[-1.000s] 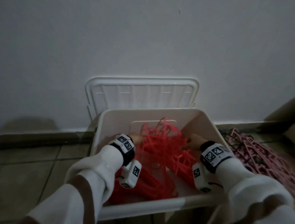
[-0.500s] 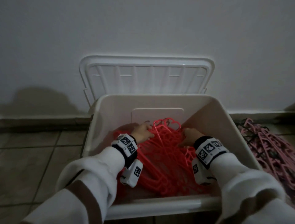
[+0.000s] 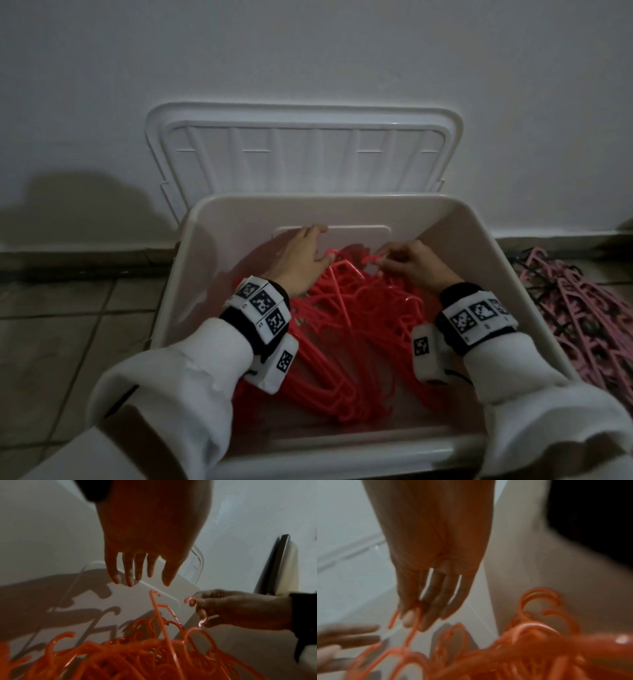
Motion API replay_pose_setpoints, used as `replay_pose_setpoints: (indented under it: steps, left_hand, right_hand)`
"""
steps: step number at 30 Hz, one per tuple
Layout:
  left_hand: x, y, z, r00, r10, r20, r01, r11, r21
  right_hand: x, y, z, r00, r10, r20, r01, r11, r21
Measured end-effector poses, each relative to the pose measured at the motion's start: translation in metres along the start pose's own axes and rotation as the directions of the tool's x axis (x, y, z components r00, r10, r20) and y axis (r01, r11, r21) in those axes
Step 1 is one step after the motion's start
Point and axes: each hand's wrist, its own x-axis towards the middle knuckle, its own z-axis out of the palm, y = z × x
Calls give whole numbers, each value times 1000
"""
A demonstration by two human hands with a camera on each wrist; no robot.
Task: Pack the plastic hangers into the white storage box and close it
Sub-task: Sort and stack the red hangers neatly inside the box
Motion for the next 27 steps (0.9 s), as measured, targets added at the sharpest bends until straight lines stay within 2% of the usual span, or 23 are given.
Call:
replay_pose_setpoints:
  steps: [2,4,9,11,13,17,20,24,27]
  left_hand:
    - [-2,5,-4,993,117,28,-119,987,105]
    - [-4,10,-5,976,198,90,-210,966,153]
    - [-7,17,-4,958,239,161,-259,959,115]
    - [-5,15,-3,961,222,167,-233,971,51]
    - [-3,13,-3,972,161,171,-169,985,32]
    - [-3,10,-7,995,28,99,-34,997,69]
    - [-5,10,-11,997,-10,74,-5,981,196]
    - [-6,9,-8,971,-6,240,-42,980,194]
    - [-7,11,-4,946,-28,324,-28,985,168]
  right_hand:
    - [0,-9,-4,998,-62,-23,64,992,106]
    - [1,-17,-5,988,-127,-86,135,986,94]
    - [2,-29,-5,954,-225,-197,241,969,62]
    - [2,-30,-5,954,-245,-172,260,963,70]
    - [1,-29,-4,969,-211,-125,221,973,67]
    - [-1,-27,-6,986,-112,-123,112,994,-8]
    - [-2,-23,-10,989,-54,-140,42,995,-92]
    - [1,-19,-11,994,-18,-112,-7,975,-222]
    - [3,-17,-13,999,-28,-41,12,937,-349]
